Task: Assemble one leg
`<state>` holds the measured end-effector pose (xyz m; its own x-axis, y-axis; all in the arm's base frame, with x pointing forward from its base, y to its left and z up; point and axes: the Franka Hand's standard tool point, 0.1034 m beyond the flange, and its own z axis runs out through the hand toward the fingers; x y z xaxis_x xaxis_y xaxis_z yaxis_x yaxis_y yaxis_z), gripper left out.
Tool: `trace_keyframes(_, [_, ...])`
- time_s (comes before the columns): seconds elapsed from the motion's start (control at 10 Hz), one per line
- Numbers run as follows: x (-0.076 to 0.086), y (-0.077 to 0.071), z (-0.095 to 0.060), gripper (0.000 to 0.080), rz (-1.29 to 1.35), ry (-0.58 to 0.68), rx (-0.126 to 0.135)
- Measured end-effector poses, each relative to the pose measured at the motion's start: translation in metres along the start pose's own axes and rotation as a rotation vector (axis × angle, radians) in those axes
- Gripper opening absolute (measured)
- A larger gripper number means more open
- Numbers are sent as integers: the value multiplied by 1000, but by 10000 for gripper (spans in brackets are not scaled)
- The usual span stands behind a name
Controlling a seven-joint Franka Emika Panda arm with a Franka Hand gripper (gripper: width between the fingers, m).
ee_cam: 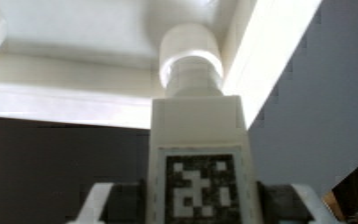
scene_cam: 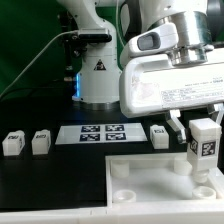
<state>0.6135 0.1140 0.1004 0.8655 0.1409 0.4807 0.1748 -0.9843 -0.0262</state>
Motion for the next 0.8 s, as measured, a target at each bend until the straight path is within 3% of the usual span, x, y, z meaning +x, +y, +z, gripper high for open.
trace_keyframes(0.6, [2, 2, 19, 292, -3, -2, 0])
trace_keyframes(0.8, [-5, -1, 26, 292, -5, -11, 3])
